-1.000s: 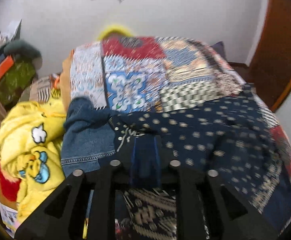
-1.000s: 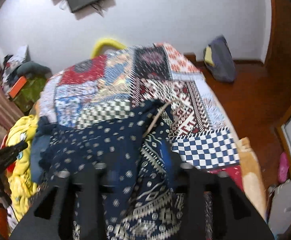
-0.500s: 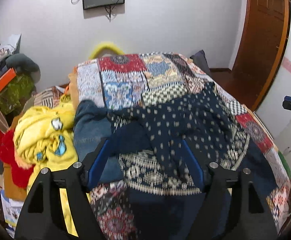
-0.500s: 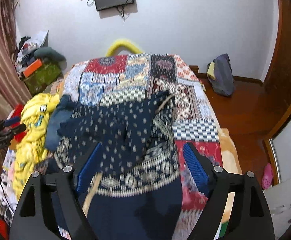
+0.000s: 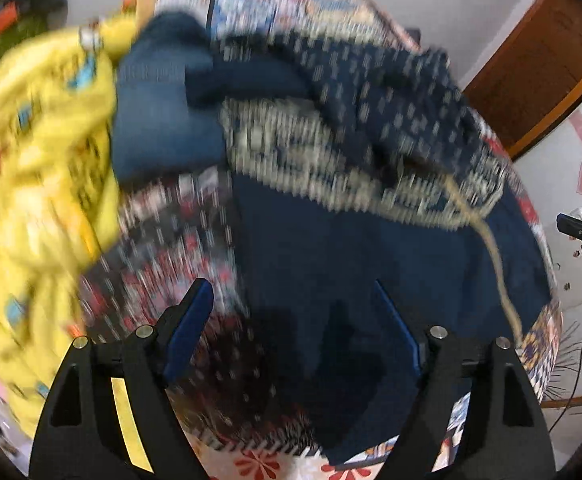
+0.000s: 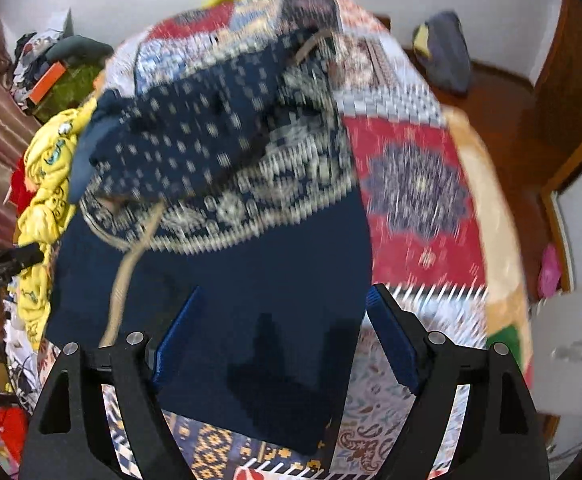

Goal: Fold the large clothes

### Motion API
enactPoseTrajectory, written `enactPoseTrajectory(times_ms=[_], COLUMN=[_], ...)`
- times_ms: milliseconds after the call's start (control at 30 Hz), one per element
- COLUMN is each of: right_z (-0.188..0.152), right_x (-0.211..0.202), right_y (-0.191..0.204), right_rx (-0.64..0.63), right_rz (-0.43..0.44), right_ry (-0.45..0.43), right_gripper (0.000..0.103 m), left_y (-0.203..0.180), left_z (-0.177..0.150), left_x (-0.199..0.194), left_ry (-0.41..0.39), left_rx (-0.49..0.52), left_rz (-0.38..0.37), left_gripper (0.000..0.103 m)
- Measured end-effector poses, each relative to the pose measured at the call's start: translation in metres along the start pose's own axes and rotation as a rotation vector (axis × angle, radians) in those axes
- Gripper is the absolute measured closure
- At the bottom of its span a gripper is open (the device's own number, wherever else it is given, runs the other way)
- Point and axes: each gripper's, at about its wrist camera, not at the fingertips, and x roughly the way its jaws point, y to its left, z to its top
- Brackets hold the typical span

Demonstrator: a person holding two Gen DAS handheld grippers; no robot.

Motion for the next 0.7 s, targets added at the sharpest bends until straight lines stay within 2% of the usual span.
enactPoseTrajectory(times_ms=[133, 200, 300, 333, 367, 400, 433, 467, 500, 567, 633, 700], right_z=[-0.027, -0.037, -0.050, -0.052, -0.054, -0.054, -0.054, -0.053, -0.052, -0.050, -0.045, -0.038], right_x=[0.024, 0.029, 0.034, 0.033, 0.032, 0.031, 0.031, 0.032, 0.034, 0.037, 0.039, 0.035], right_y=[-0.022, -0.029, -0.034, -0.032, -0.029, -0.027, -0.022, -0.019, -0.016, -0.008, -0.008, -0.006], right_rx=[0.114, 0.156, 0.175, 0.162, 0.148, 0.141, 0.133, 0.129, 0.122, 0.082, 0.081, 0.080], right_rz=[0.049, 0.071, 0.100, 0.096, 0.089, 0.098, 0.132, 0.145, 0.143, 0.138, 0.154, 0.170], right_ry=[0.056, 0.063, 0.057, 0.043, 0.033, 0.030, 0.030, 0.031, 0.030, 0.029, 0.032, 0.017], right_gripper=[0.023, 0.023, 0.023, 0.023, 0.026, 0.029, 0.039, 0.047, 0.052, 0.077, 0.087, 0.089], left_y=[0.003, 0.001, -0.004, -0.005, -0.006, -0.008, -0.010, -0.012, -0.014, -0.021, -0.028, -0.029], left_z=[-0.024, -0.033, -0.039, -0.039, -0.040, -0.041, -0.041, -0.041, -0.040, -0.038, -0.034, -0.026], left_x=[0.025, 0.033, 0.033, 0.033, 0.032, 0.031, 0.030, 0.029, 0.027, 0.021, 0.012, 0.002], left_ry=[0.091, 0.122, 0.112, 0.109, 0.102, 0.098, 0.091, 0.085, 0.078, 0.046, 0.014, -0.013], left_rx=[-0.038, -0.037, -0.043, -0.043, -0.038, -0.033, -0.030, -0.025, -0.017, 0.015, 0.032, 0.023], left_rz=[-0.079, -0.102, -0.149, -0.153, -0.154, -0.167, -0.174, -0.183, -0.185, -0.148, -0.141, -0.145], left_gripper=[0.023, 0.029, 0.041, 0.042, 0.046, 0.053, 0.059, 0.075, 0.085, 0.093, 0.095, 0.096])
